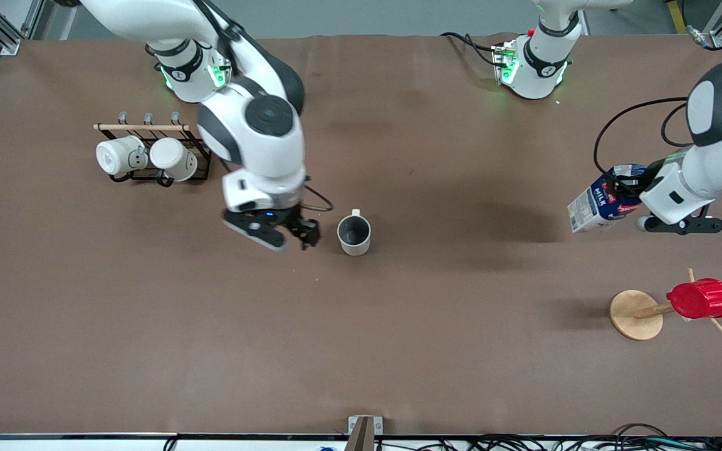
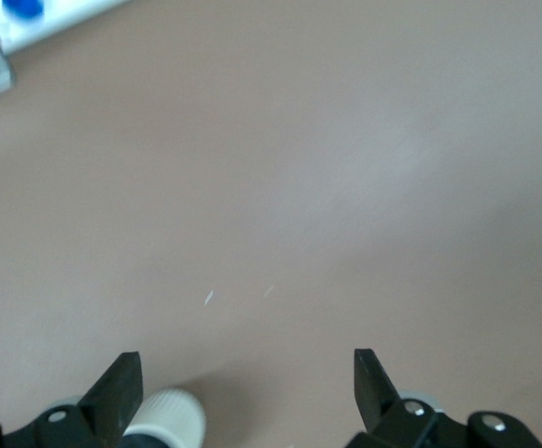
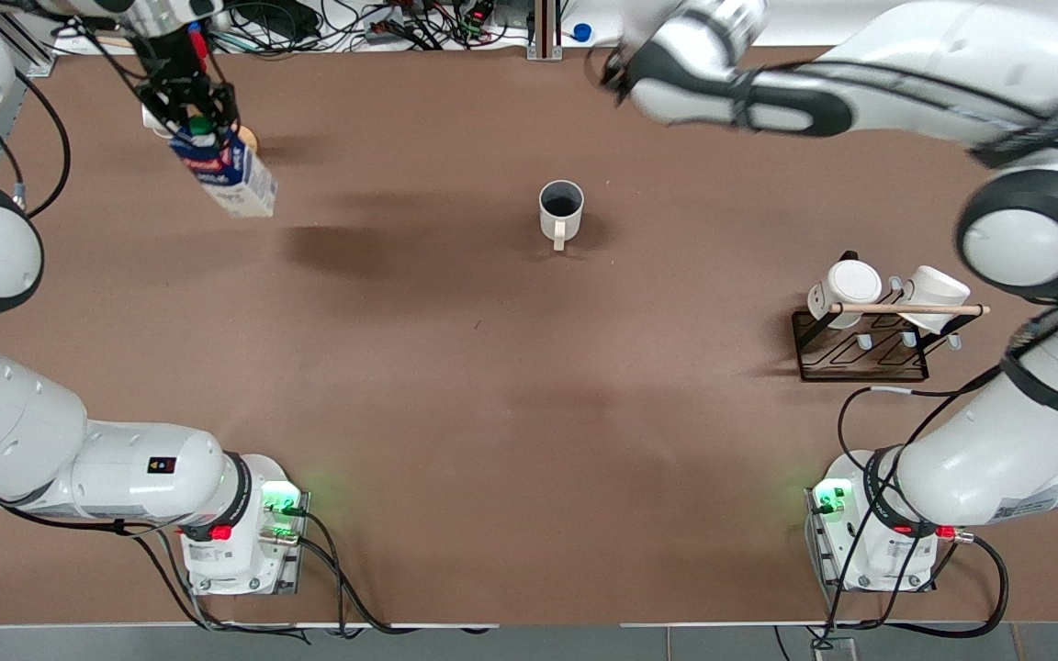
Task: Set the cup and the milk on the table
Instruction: 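Lower the mug onto the table center and open the right gripper, then retract the right gripper while the left gripper carries the carton toward the mug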
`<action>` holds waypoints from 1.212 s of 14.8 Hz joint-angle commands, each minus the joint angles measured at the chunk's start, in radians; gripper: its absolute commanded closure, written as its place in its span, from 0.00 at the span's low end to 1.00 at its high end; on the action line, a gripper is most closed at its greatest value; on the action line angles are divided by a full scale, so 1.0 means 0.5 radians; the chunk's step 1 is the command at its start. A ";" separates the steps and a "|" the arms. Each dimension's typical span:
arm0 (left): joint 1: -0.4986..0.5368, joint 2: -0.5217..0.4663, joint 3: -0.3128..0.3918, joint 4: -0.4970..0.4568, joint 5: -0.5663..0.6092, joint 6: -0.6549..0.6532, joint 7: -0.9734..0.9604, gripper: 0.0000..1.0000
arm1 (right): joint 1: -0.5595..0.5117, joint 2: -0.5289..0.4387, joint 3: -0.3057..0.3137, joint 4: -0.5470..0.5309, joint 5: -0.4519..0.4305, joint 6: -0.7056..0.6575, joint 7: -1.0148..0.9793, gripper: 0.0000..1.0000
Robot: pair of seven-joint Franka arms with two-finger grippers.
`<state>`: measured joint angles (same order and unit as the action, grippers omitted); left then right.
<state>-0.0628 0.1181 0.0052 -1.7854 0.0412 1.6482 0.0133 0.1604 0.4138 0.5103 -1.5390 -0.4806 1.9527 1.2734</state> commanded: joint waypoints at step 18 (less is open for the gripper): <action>-0.414 0.751 -0.676 0.748 -0.027 0.180 -0.931 0.95 | -0.312 -0.800 -1.085 0.099 0.924 -0.850 -2.399 0.00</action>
<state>-0.2675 0.4375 -0.2955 -1.4788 0.0289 1.7475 -0.4361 0.0010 0.0258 -0.0282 -1.4785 -0.0394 1.5333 0.0886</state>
